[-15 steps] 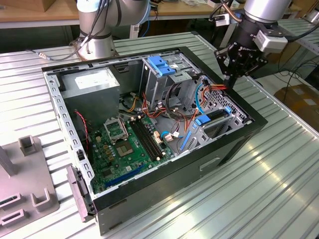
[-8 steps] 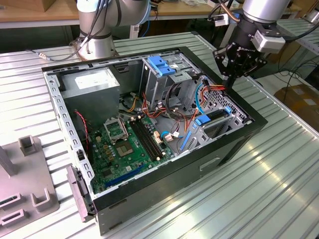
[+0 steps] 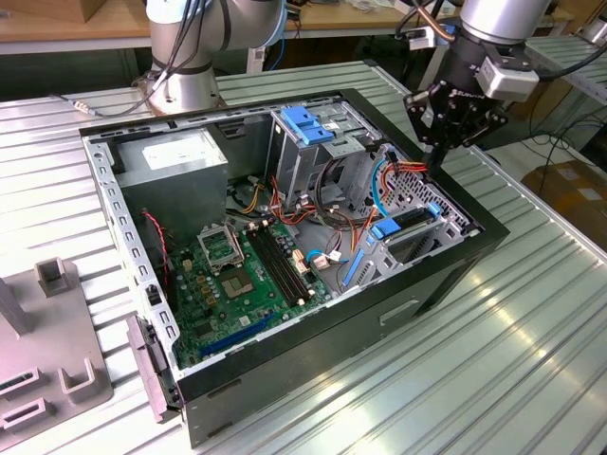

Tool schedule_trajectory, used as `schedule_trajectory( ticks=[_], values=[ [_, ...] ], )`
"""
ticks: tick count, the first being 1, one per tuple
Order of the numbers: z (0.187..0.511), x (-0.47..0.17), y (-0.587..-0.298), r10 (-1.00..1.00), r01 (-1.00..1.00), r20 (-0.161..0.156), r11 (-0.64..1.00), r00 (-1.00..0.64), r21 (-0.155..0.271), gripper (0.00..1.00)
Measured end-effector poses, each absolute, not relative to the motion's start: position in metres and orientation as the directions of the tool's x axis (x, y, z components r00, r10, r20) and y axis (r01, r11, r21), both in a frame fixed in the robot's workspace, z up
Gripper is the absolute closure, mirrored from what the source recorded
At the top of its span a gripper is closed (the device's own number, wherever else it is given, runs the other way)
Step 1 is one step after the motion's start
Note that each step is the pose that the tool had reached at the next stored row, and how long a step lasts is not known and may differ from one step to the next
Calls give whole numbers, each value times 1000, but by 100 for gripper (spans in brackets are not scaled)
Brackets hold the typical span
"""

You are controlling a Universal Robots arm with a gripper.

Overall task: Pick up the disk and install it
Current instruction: 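Insert the first disk wire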

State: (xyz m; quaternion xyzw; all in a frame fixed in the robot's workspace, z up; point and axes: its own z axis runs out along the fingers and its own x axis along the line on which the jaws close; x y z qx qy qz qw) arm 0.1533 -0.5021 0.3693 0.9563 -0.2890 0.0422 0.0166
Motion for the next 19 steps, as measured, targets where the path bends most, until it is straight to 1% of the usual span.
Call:
schedule_trajectory(
  ticks=[12, 19],
  values=[
    [369, 152, -502, -657, -661, 91, -751, 748, 8, 83],
    [369, 147, -502, -661, -665, 91, -747, 745, 8, 83]
  ],
)
